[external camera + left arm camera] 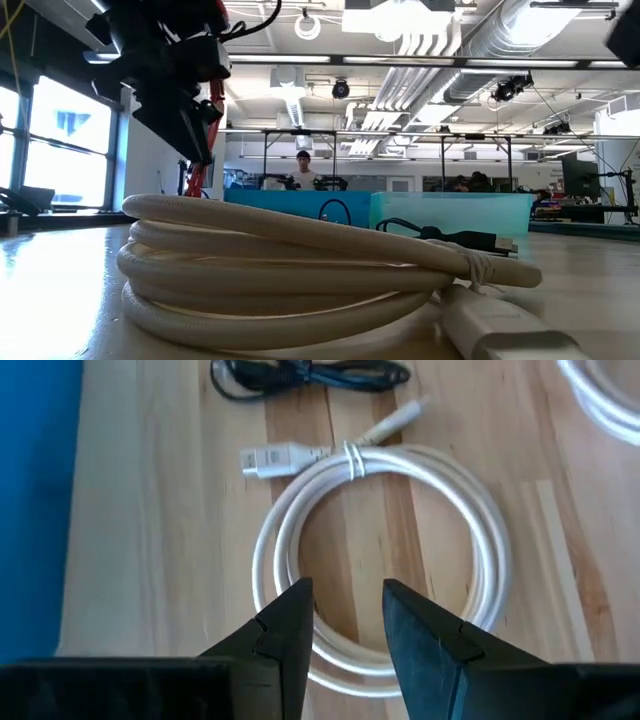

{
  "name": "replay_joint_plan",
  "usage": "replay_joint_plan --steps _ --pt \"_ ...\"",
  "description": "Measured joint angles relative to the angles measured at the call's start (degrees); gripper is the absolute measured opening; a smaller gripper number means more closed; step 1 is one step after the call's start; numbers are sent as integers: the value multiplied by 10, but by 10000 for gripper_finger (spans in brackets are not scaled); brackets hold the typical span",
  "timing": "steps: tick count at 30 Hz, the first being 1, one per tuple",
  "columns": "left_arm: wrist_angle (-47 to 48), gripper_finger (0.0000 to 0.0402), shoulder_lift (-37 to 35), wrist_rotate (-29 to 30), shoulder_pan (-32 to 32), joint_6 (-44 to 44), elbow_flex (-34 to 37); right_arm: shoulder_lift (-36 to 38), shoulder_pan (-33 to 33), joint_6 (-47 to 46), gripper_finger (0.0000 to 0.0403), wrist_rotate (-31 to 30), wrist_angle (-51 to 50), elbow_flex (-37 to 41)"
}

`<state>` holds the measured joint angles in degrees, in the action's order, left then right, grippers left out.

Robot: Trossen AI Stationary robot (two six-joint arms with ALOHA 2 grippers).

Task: Pick & Place USB Port
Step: Put the brown charger cable into the blue bin

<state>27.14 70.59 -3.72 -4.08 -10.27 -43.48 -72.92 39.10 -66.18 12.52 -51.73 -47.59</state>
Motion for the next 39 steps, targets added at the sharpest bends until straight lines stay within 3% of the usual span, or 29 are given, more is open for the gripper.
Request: replay_joint_plan --steps 5,9,18,24,28,35,39 --pt "-23 120 0 -14 0 0 0 -36 46 -60 286 33 125 62" --pt "-33 120 0 -15 0 0 0 -77 69 -79 286 57 171 89" --pt "-37 120 0 -37 0 3 0 -175 78 -37 286 61 159 84" --pt "-52 120 0 -49 1 2 0 -194 66 -19 275 37 129 80" --pt "-68 120 0 -49 1 -1 0 -192 45 -1 215 29 114 83" --pt "-76 120 0 -58 1 -16 0 -192 6 66 34 53 86 88" --pt "-76 120 0 -60 1 -16 0 -194 -15 79 32 60 86 90"
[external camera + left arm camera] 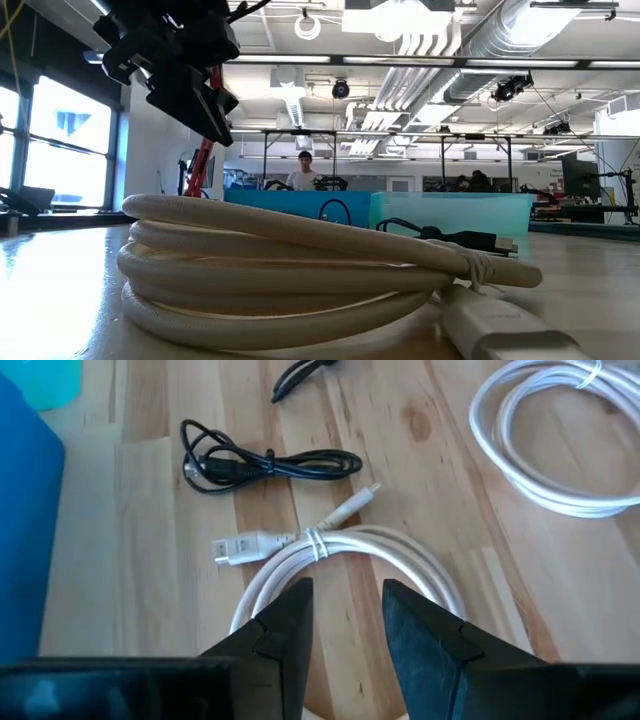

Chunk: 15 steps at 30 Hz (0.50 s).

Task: Pick & Place USB Port
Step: Put the brown charger cable into the blue bin

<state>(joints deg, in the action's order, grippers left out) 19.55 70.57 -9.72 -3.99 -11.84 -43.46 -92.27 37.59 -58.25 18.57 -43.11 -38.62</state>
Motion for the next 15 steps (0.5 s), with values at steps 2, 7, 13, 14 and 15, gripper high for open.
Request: replay_joint_plan --steps 2,7,13,14,15 --pt "0 120 0 0 0 0 0 0 -11 4 32 5 0 1" --pt "-9 120 0 0 0 -1 0 0 -26 15 32 0 -1 0" --pt "-61 120 0 -23 0 -16 0 16 -30 23 32 -117 -48 -39" --pt "-74 120 0 -31 0 -19 0 20 -30 22 32 -161 -62 -51" --pt "-88 120 0 -39 0 -20 0 24 -30 22 32 -203 -77 -65"
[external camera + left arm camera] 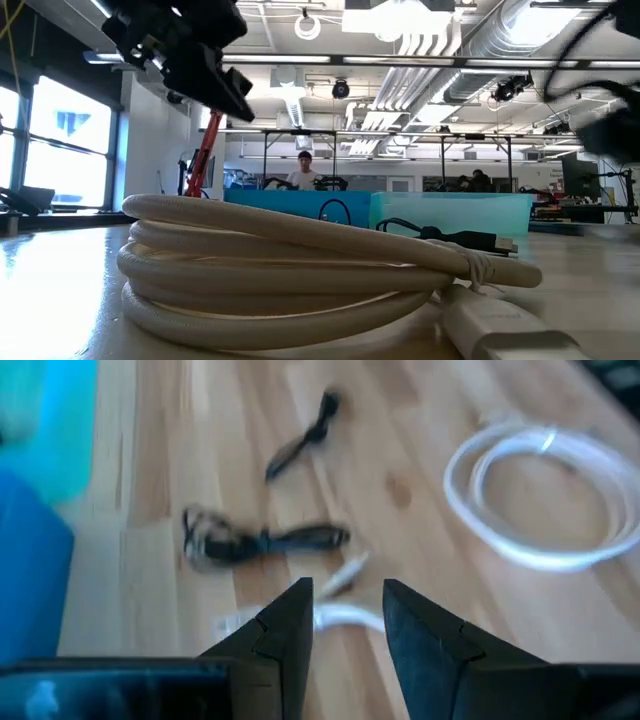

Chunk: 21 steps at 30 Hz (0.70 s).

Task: Pick & Place USB Port
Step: Put the brown charger cable into the blue bin

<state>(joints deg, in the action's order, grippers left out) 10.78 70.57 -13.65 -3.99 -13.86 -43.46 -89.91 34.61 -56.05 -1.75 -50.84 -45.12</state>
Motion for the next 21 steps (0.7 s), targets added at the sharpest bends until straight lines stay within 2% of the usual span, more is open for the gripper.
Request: replay_joint_plan --steps 7,13,17,21 --pt "-117 120 0 -55 26 -57 0 35 22 23 31 -153 -85 -147" --pt "-213 120 0 -68 64 -125 0 39 38 123 31 -307 -93 -260" --pt "-236 120 0 -24 79 -186 0 39 39 217 31 -395 -74 -302" --pt "-236 120 0 24 78 -205 0 39 37 305 31 -482 -43 -317"
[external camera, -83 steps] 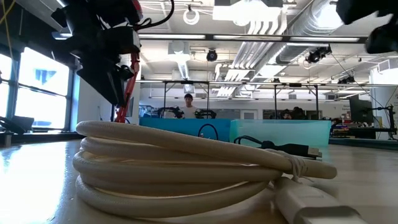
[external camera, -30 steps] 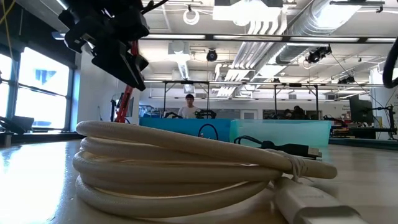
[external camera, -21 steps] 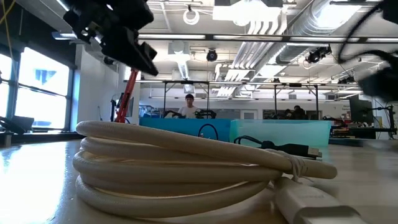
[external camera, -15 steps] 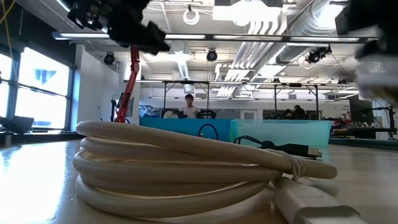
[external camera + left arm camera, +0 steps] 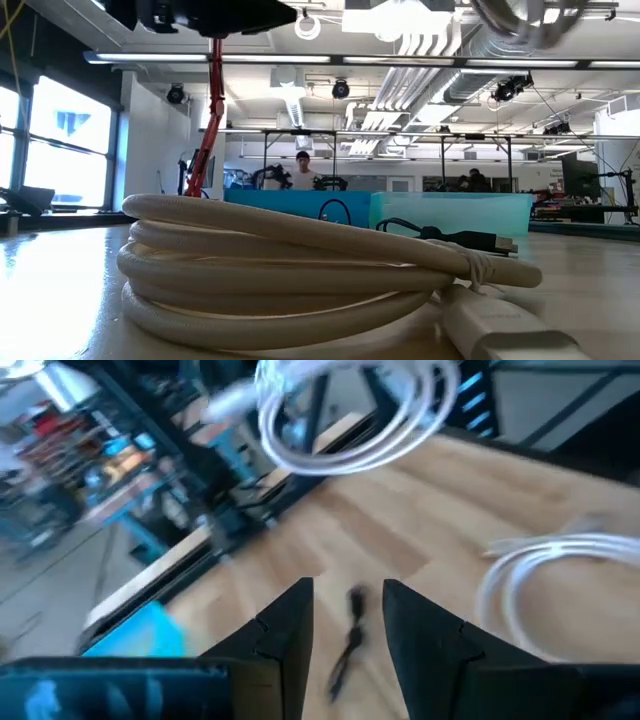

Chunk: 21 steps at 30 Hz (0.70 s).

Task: Pick & Place USB Port
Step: Put the brown charger cable into the blue bin

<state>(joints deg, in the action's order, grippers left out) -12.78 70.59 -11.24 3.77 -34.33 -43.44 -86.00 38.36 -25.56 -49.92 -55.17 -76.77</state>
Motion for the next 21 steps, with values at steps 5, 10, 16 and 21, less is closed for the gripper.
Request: replay_joint_plan --steps 5,10,16,21 --pt "-7 120 0 46 0 -56 0 0 -22 79 31 -18 51 0" --pt "-12 123 0 44 0 -74 0 1 -51 133 31 7 87 0" --pt "-45 185 0 57 0 -17 0 1 -80 214 31 37 149 0" --pt "-74 252 0 75 0 -2 0 1 -99 322 31 11 219 -1"
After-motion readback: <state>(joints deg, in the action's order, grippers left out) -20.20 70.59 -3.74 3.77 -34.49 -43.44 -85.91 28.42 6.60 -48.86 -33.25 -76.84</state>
